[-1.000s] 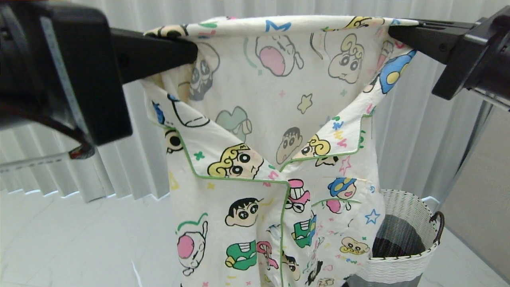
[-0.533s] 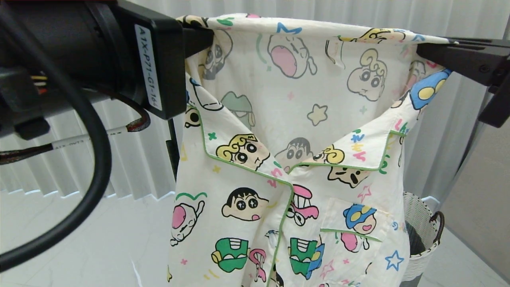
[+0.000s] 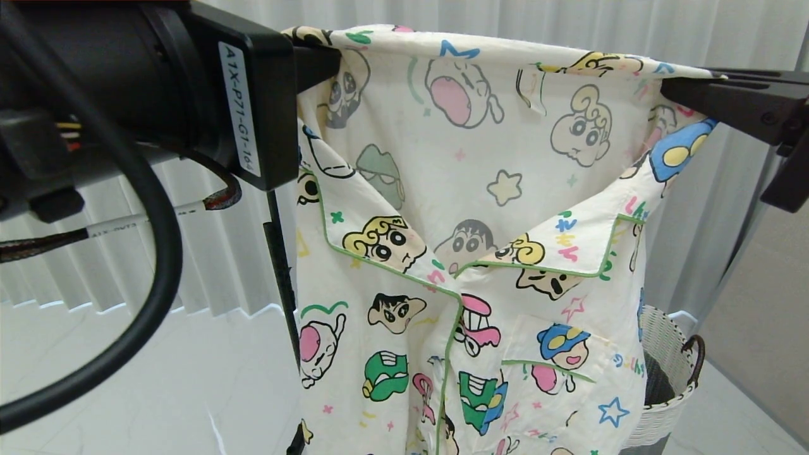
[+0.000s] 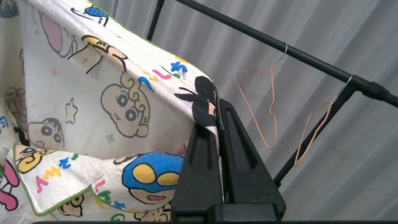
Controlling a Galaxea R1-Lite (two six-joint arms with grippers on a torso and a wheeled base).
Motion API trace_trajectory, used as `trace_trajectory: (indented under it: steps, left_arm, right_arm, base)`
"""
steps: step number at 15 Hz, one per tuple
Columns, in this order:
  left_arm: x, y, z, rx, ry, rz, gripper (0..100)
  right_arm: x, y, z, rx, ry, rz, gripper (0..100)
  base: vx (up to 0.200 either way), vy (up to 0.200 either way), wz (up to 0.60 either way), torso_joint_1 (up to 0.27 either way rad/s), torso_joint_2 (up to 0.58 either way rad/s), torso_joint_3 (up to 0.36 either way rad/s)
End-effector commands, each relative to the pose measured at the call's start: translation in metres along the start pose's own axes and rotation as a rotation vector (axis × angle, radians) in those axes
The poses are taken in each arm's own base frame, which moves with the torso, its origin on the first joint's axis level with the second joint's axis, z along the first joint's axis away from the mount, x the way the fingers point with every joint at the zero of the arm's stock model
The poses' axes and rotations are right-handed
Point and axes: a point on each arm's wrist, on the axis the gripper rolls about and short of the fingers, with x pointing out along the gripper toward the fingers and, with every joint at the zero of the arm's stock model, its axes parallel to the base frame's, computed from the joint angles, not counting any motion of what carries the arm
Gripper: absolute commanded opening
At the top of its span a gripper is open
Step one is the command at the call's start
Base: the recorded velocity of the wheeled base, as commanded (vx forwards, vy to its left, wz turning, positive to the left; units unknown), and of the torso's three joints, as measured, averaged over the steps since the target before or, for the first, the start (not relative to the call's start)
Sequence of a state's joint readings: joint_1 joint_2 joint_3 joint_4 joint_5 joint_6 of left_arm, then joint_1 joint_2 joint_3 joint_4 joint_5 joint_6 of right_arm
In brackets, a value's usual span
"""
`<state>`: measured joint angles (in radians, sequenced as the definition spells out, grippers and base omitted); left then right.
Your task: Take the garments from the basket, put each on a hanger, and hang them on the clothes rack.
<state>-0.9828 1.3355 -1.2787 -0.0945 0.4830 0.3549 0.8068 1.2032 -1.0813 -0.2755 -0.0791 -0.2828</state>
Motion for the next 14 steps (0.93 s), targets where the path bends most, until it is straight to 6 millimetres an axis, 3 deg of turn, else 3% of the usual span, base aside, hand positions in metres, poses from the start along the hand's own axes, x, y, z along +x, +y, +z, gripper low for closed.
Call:
trace_trajectory:
  steps: [1,5,6,9,14]
  left_arm:
    - [0.000,0.000,-0.001,-0.002,0.003,-0.001,0]
    - [0.001,-0.001,-0.002,-0.003,0.006,-0.002,0]
    - [0.001,-0.001,-0.002,-0.002,0.006,-0.002,0]
    - [0.002,0.000,-0.002,-0.003,0.009,0.003,0]
    - [0.009,0.009,-0.017,0.014,0.065,0.064,0]
  right_arm:
    - [0.002,0.000,0.000,-0.001,0.000,0.000,0]
    - [0.000,0.000,0.000,-0.001,0.004,-0.012,0]
    - [0.000,0.000,0.000,-0.001,0.004,-0.012,100]
    - [-0.002,0.001,-0.006,-0.003,0.022,-0.002,100]
    - [-0.039,0.008,-0.031,-0.006,0.050,0.092,100]
  base:
    - [0.000,0.000,0.00,0.000,0.00,0.000]
    - [0.000,0.000,0.00,0.000,0.00,0.000]
    - [0.000,0.000,0.00,0.000,0.00,0.000]
    - [0.000,0.000,0.00,0.000,0.00,0.000]
    - [0.000,0.000,0.00,0.000,0.00,0.000]
